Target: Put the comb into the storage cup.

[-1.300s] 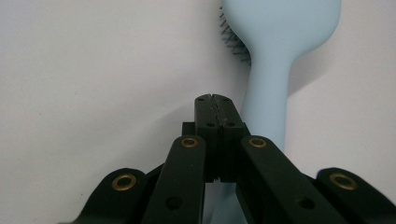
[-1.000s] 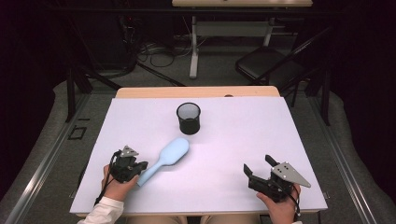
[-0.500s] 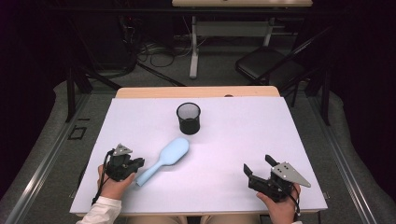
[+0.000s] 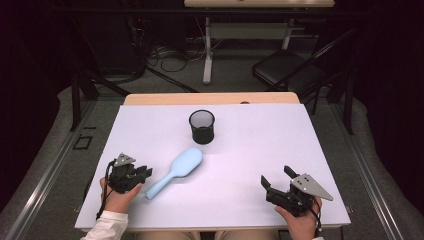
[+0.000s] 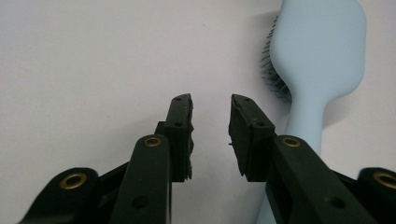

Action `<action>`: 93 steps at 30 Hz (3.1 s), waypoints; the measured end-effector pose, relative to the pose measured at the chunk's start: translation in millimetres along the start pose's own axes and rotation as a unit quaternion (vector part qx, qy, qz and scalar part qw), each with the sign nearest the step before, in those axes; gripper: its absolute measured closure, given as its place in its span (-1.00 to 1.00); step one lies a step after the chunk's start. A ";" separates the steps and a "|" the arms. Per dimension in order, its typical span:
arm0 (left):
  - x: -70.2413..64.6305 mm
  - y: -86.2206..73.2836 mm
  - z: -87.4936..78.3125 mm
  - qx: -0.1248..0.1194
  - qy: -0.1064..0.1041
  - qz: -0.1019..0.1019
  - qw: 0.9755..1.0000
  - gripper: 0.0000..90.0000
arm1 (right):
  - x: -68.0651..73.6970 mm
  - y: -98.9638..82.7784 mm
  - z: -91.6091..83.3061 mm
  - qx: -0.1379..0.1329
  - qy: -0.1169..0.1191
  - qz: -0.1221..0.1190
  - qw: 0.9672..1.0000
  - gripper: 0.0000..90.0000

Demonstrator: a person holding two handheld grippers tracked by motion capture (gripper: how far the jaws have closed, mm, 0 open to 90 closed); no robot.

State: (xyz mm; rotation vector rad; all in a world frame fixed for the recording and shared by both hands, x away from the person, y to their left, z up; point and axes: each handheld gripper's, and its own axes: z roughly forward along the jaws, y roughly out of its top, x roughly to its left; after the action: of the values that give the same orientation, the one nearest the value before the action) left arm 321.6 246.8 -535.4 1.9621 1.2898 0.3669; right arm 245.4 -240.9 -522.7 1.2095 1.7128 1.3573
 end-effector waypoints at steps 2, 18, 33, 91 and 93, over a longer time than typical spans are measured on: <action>1.4 -0.6 -0.5 -0.006 0.001 -0.008 1.000 0.48 | 0.1 0.0 -0.1 0.000 0.000 0.000 1.000 -0.70; 9.7 1.2 -3.2 -0.034 0.000 -0.013 0.999 0.13 | 0.1 0.0 0.0 0.000 0.001 0.000 1.000 -0.70; 11.4 3.6 -6.9 -0.065 -0.026 -0.006 0.997 -0.32 | 0.4 0.0 0.0 0.000 0.001 0.000 1.000 -0.70; -17.1 7.0 0.1 -0.053 -0.043 0.095 0.993 -0.97 | 0.9 0.0 0.1 0.000 0.003 0.000 1.000 -0.70; -17.6 7.0 0.4 -0.051 -0.043 0.096 0.993 -0.97 | 0.8 -0.1 0.3 0.000 0.003 0.000 1.000 -0.70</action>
State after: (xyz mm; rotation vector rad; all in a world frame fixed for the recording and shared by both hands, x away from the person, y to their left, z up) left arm 318.5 229.7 -527.9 1.9974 1.0119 0.4290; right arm 245.4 -240.1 -522.8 1.2067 1.7171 1.3610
